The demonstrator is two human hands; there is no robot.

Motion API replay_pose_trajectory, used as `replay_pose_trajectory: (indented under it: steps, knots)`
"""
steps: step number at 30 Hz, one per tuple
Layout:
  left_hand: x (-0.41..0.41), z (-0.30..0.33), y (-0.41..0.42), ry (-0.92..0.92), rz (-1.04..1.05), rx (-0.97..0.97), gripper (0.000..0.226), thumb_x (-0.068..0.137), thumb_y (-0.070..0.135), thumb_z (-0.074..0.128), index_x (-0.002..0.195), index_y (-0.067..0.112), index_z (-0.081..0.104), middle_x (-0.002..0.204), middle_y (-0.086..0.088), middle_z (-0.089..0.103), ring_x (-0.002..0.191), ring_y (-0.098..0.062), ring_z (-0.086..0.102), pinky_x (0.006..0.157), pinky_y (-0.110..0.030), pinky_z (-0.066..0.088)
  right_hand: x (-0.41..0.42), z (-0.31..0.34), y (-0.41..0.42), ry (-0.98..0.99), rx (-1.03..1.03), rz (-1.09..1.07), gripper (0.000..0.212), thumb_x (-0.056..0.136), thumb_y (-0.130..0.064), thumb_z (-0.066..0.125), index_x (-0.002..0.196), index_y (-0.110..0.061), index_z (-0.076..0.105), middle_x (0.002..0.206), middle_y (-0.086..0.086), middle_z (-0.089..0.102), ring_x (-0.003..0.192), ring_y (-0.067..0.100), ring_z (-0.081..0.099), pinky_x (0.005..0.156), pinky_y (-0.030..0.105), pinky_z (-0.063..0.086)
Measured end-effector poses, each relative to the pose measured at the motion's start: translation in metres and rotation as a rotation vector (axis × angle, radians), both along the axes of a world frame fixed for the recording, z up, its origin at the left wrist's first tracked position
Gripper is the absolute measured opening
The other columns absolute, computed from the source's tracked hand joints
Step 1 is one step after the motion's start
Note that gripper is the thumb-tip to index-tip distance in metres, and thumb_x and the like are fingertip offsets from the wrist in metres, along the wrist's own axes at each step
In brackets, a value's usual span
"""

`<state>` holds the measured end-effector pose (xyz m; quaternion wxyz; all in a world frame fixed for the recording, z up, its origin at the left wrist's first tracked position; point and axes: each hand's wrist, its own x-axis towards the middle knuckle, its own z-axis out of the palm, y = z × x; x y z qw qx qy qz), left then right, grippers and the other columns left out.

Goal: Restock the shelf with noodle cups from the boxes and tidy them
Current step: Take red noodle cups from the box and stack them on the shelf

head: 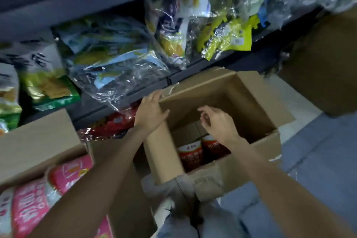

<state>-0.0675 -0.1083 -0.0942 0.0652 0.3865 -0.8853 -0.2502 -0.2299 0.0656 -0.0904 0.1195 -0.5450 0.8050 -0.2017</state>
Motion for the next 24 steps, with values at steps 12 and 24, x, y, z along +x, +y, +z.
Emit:
replay_pose_trajectory:
  steps: [12, 24]
  knots:
    - [-0.034, -0.025, 0.025, 0.186, -0.034, -0.294, 0.028, 0.086, 0.043, 0.061, 0.093, 0.017, 0.069, 0.089, -0.002, 0.063, 0.086, -0.024, 0.060, 0.061, -0.034, 0.046, -0.031, -0.106, 0.015, -0.122, 0.450, -0.376, 0.053, 0.091, -0.028, 0.058, 0.139, -0.015, 0.040, 0.136, 0.013, 0.046, 0.127, 0.033, 0.041, 0.102, 0.045, 0.041]
    - [-0.040, -0.009, 0.058, 0.290, -0.241, -0.413, 0.020, 0.090, 0.027, 0.065, 0.084, 0.008, 0.066, 0.077, -0.005, 0.060, 0.076, -0.015, 0.045, 0.064, -0.019, 0.022, -0.051, -0.233, 0.019, -0.098, 0.673, -0.520, 0.080, 0.087, -0.053, 0.055, 0.151, -0.028, 0.015, 0.156, 0.017, 0.010, 0.140, 0.052, 0.003, 0.114, 0.055, 0.014]
